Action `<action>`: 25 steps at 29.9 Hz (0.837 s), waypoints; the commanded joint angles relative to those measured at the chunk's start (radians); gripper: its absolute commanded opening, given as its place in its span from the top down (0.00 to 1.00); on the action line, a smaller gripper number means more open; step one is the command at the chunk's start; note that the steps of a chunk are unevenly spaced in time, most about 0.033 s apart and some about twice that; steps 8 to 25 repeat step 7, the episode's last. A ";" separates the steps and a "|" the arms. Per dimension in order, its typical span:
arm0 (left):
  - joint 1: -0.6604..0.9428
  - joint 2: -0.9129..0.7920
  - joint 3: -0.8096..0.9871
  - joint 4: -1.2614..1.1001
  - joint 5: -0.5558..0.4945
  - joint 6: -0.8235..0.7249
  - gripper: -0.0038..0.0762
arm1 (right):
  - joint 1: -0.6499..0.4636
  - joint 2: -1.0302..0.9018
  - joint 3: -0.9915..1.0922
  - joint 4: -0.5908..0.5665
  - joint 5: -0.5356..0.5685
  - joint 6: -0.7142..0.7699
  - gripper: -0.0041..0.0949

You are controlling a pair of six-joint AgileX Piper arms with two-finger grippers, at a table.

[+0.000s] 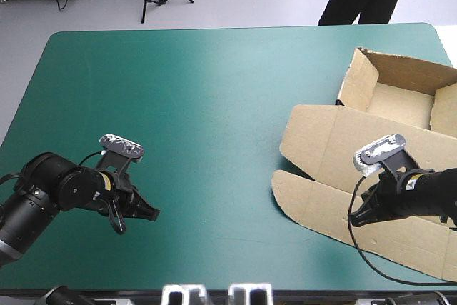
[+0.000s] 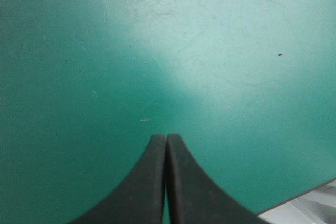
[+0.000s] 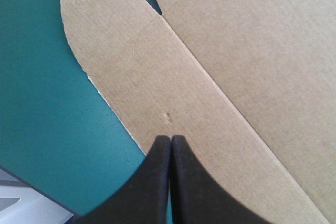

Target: Fold the box

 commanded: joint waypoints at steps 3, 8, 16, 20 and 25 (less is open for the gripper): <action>-0.007 -0.015 -0.022 0.000 -0.024 -0.012 0.96 | -0.001 -0.007 -0.020 0.007 -0.022 -0.003 0.98; -0.007 -0.015 -0.022 0.002 -0.022 -0.009 0.96 | -0.001 -0.007 -0.020 0.007 -0.022 -0.006 0.98; -0.007 -0.015 -0.022 0.002 -0.022 -0.009 0.96 | -0.001 -0.007 -0.020 0.007 -0.022 -0.006 0.98; -0.007 -0.015 -0.022 0.002 -0.022 -0.009 0.96 | -0.001 -0.007 -0.020 0.007 -0.022 -0.006 0.98; -0.007 -0.015 -0.022 0.002 -0.022 -0.009 0.96 | -0.001 -0.007 -0.020 0.007 -0.022 -0.006 0.98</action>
